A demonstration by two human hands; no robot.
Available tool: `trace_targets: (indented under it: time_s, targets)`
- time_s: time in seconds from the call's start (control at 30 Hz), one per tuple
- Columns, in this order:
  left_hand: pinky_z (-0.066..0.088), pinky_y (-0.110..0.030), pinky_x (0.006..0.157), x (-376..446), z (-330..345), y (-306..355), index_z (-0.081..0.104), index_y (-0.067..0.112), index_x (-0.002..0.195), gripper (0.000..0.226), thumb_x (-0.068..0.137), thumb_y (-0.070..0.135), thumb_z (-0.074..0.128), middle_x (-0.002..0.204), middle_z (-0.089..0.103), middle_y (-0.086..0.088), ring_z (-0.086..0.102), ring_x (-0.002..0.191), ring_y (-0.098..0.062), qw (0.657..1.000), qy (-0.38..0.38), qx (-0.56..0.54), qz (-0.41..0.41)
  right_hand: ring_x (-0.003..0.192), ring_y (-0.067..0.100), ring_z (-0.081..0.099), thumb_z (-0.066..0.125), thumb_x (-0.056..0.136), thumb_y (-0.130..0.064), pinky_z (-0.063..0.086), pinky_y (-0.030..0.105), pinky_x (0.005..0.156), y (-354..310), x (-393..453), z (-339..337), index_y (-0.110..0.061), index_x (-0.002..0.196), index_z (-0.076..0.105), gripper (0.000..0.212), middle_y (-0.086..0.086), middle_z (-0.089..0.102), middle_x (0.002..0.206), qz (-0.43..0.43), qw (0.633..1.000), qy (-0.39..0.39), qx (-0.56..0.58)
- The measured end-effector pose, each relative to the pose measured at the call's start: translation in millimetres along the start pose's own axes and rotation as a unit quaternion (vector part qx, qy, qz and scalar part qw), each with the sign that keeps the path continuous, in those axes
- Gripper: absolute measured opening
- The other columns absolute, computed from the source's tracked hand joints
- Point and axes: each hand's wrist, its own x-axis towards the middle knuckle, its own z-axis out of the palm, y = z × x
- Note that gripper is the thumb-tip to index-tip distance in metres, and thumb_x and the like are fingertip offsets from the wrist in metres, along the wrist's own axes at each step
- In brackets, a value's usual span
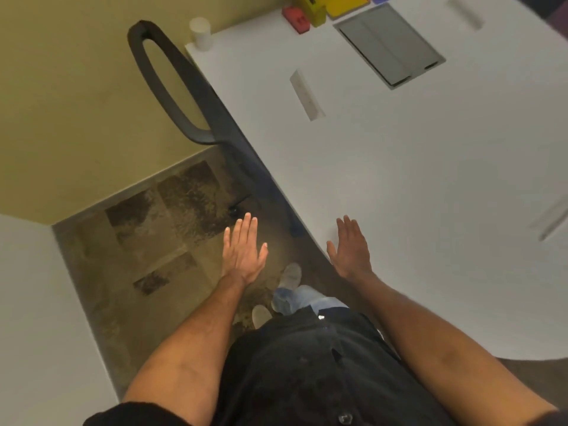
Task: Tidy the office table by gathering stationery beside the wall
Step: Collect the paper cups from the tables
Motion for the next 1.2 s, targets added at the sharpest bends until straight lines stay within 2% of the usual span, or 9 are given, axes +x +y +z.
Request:
trace_targets:
  time_s: [0.23, 0.47, 0.63, 0.83, 1.03, 1.2]
  targets:
    - [0.004, -0.049, 0.128, 96, -31, 19, 0.002, 0.016, 0.163, 0.074, 0.103, 0.049, 0.031, 0.171, -0.006, -0.002, -0.001, 0.158, -0.021, 0.998, -0.028, 0.025, 0.058, 0.158, 0.025, 0.000, 0.034, 0.108, -0.042, 0.010, 0.038, 0.129, -4, 83, -28, -0.013, 0.163, 0.009, 0.067, 0.006, 0.002, 0.171, 0.021, 0.999, -0.003, 0.024]
    - [0.005, -0.049, 0.128, 180, -62, 63, 0.003, 0.017, 0.162, 0.073, 0.102, 0.051, 0.025, 0.171, -0.003, -0.003, 0.002, 0.158, -0.023, 0.992, 0.004, 0.021, 0.122, 0.158, 0.029, 0.008, 0.039, 0.106, -0.040, 0.016, 0.042, 0.127, -11, 166, -67, -0.010, 0.161, 0.018, 0.066, 0.011, 0.013, 0.170, -0.003, 0.999, 0.043, 0.019]
    - [0.003, -0.049, 0.128, 260, -97, 72, 0.001, 0.020, 0.162, 0.072, 0.103, 0.055, 0.024, 0.171, -0.006, -0.002, -0.001, 0.158, -0.024, 0.992, 0.033, 0.006, 0.121, 0.158, 0.029, 0.009, 0.039, 0.105, -0.043, 0.018, 0.043, 0.127, -33, 233, -93, -0.012, 0.161, 0.019, 0.067, 0.010, 0.013, 0.170, -0.013, 0.998, 0.065, 0.023]
    - [0.004, -0.050, 0.128, 343, -133, 42, 0.001, 0.019, 0.162, 0.073, 0.103, 0.054, 0.024, 0.171, -0.005, -0.003, 0.000, 0.158, -0.024, 0.993, 0.050, 0.002, 0.107, 0.157, 0.030, 0.011, 0.040, 0.104, -0.043, 0.018, 0.043, 0.127, -69, 312, -119, -0.010, 0.161, 0.021, 0.068, 0.011, 0.016, 0.169, -0.034, 0.996, 0.075, 0.019]
    - [0.006, -0.049, 0.128, 427, -164, -15, 0.005, 0.017, 0.163, 0.071, 0.104, 0.049, 0.030, 0.171, 0.000, -0.004, 0.004, 0.158, -0.024, 0.997, 0.059, -0.012, 0.053, 0.155, 0.034, 0.020, 0.043, 0.103, -0.043, 0.026, 0.046, 0.124, -127, 412, -140, -0.007, 0.158, 0.028, 0.067, 0.015, 0.025, 0.166, -0.071, 0.994, 0.079, 0.004]
    - [0.007, -0.051, 0.127, 489, -182, -56, 0.007, 0.016, 0.162, 0.072, 0.103, 0.047, 0.033, 0.171, 0.001, -0.004, 0.005, 0.158, -0.025, 0.997, 0.069, -0.034, 0.021, 0.156, 0.032, 0.017, 0.042, 0.103, -0.041, 0.023, 0.045, 0.125, -180, 481, -144, -0.008, 0.159, 0.025, 0.067, 0.014, 0.022, 0.167, -0.107, 0.992, 0.072, 0.015]
